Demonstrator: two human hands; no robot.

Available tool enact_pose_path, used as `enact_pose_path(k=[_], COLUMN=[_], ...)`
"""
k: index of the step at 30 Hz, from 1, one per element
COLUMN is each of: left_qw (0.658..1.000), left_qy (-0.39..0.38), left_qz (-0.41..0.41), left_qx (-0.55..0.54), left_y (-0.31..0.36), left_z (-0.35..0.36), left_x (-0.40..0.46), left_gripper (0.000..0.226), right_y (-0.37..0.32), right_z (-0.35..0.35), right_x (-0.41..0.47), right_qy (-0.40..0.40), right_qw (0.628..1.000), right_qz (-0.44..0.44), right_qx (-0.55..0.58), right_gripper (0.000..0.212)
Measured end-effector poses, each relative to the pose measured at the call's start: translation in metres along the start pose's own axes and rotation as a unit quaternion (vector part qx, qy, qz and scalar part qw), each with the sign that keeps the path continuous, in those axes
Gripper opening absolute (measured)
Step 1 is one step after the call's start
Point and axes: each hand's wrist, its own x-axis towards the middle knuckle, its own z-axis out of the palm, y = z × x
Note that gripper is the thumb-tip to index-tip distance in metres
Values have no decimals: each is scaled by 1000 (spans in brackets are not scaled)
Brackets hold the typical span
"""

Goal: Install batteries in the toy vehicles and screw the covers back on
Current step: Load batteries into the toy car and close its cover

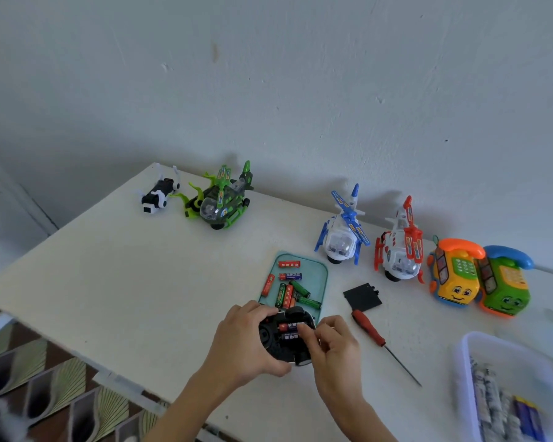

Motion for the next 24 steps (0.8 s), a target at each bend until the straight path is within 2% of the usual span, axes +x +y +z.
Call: enact_pose_path(k=[2, 4, 6, 7, 9, 10, 12, 15, 19, 24], left_qw=[1000, 1000, 1000, 1000, 1000, 1000, 1000, 999, 999, 999], left_qy=[3, 2, -1, -3, -6, -8, -9, -9, -6, -7], left_qz=[1, -2, -8, -9, -11, -14, -22, -28, -35, -43], left_qx=[5, 5, 1, 3, 9, 8, -2, -14, -24, -27], left_y=[0, 1, 3, 4, 6, 6, 6, 4, 5, 5], left_z=[1, 1, 0, 0, -1, -2, -2, -3, -3, -3], left_x=[0, 1, 1, 1, 1, 1, 1, -1, -2, -4], left_gripper=[89, 89, 89, 88, 87, 86, 87, 87, 86, 84], right_y=[2, 3, 0, -4, -11, -12, -11, -9, -8, -11], right_z=[1, 0, -5, -9, -17, -18, -13, 12, 43, 52], right_x=[-1, 2, 8, 14, 34, 46, 73, 104, 129, 134], right_qy=[-3, -12, -49, -82, -146, -150, -141, -204, -282, -286], right_qw=[996, 993, 991, 989, 982, 980, 978, 965, 917, 879], right_qz=[-69, -93, -89, -61, 9, 20, 1, -12, -64, -146], right_qx=[-54, -75, -89, -102, -119, -127, -152, -166, -276, -354], right_gripper=[39, 48, 59, 62, 55, 51, 38, 14, 28, 23])
